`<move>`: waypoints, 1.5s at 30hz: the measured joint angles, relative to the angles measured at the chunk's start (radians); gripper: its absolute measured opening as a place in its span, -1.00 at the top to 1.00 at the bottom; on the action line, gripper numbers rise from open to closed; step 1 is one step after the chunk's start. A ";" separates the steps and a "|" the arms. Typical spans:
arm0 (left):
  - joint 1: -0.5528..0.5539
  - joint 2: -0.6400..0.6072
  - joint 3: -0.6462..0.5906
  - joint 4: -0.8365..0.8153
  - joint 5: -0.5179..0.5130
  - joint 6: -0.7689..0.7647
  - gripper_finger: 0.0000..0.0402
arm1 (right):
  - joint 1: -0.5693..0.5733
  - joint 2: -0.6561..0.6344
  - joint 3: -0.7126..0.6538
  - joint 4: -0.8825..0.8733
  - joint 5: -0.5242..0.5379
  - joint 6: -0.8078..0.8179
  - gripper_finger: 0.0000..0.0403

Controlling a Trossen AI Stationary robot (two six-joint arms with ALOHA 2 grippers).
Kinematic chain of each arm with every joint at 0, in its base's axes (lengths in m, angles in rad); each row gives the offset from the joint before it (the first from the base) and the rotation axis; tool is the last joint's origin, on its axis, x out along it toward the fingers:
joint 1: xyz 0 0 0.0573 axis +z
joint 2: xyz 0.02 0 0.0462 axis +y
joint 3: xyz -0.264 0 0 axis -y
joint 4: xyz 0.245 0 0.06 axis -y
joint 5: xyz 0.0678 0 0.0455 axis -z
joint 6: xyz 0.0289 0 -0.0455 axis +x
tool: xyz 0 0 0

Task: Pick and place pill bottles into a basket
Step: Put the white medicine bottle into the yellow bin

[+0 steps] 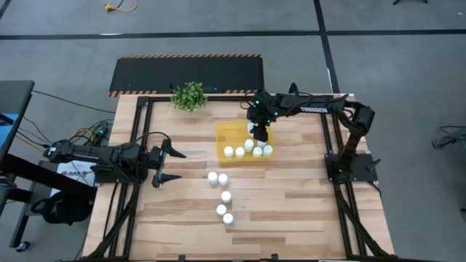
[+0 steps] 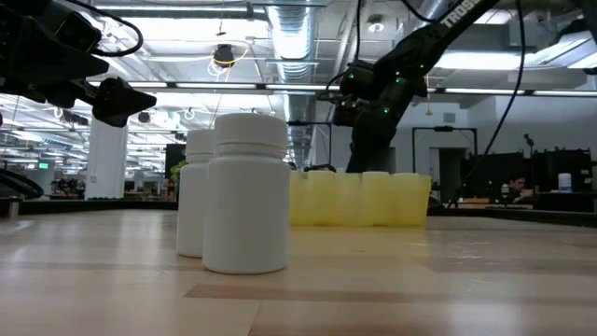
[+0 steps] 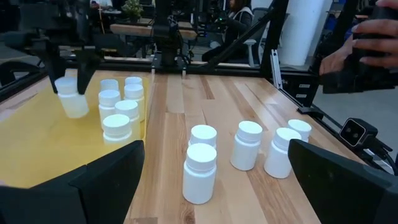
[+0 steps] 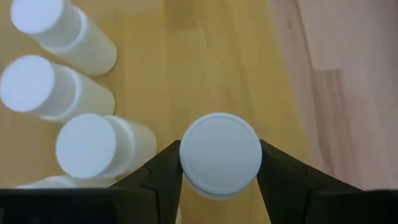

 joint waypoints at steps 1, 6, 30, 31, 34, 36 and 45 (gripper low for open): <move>0.000 0.000 0.000 0.000 0.000 0.000 -0.92 | 0.000 0.007 0.000 0.002 0.000 -0.001 0.16; 0.000 0.000 0.000 0.000 0.000 0.006 -0.92 | 0.000 0.029 0.001 0.011 0.000 -0.001 0.17; 0.000 0.000 0.000 0.000 0.000 0.003 -0.92 | 0.002 0.027 0.001 -0.039 0.000 -0.027 -0.04; 0.000 0.000 0.000 0.000 0.000 0.001 -0.92 | 0.002 0.027 0.001 -0.038 0.000 -0.027 -0.06; 0.000 0.000 0.000 0.000 0.000 0.006 -0.92 | 0.002 0.027 0.001 -0.038 0.000 -0.027 -0.08; 0.000 0.000 0.000 0.000 0.000 0.008 -0.92 | 0.002 0.027 0.001 -0.031 0.000 -0.027 -0.10; 0.000 0.000 0.000 0.000 0.000 0.007 -0.92 | 0.002 0.027 0.001 -0.002 -0.004 -0.028 -0.10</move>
